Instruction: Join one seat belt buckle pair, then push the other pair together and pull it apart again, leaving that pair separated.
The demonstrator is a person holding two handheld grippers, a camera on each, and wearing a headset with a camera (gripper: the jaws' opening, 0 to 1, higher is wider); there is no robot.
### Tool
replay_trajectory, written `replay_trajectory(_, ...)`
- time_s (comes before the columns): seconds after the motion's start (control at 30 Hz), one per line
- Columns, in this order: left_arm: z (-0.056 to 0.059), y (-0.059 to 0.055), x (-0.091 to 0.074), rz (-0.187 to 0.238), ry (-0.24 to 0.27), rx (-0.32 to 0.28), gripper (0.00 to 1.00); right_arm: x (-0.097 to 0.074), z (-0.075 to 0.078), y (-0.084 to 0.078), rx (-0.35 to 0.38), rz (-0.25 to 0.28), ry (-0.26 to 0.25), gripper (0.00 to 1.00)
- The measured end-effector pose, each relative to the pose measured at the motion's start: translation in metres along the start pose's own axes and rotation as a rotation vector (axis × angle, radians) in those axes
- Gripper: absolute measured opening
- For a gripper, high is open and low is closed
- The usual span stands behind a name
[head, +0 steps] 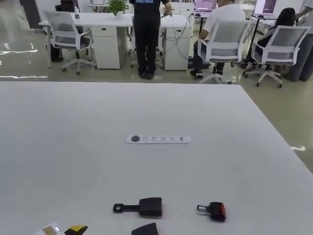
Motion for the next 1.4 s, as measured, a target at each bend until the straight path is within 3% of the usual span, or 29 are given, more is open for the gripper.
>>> replay_trajectory(0.7,-0.001,-0.010,0.023,-0.040,-0.023,-0.004,1.00,0.018,0.009,-0.004,-0.001,-0.044,0.023,0.95)
replay_trajectory(0.77,-0.003,-0.014,0.026,-0.046,-0.026,-0.005,1.00,0.021,0.009,-0.006,-0.011,-0.058,0.029,0.94)
replay_trajectory(1.17,-0.005,-0.010,0.036,-0.071,-0.035,0.001,1.00,0.034,0.016,-0.003,-0.055,-0.107,0.075,0.91)
replay_trajectory(1.4,-0.008,-0.010,0.049,-0.083,-0.047,0.008,1.00,0.043,0.020,-0.009,-0.063,-0.143,0.118,0.88)
Point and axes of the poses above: the centre of the closed fingertips' face, and the gripper's own axes: x roughly forward along the fingers, z roughly to its right, y roughly out of its top, the point moved 2 cm from there along -x, roughly backward along the fingers, and after that the axes turned 12 degrees about y, right-handed, at the moved point
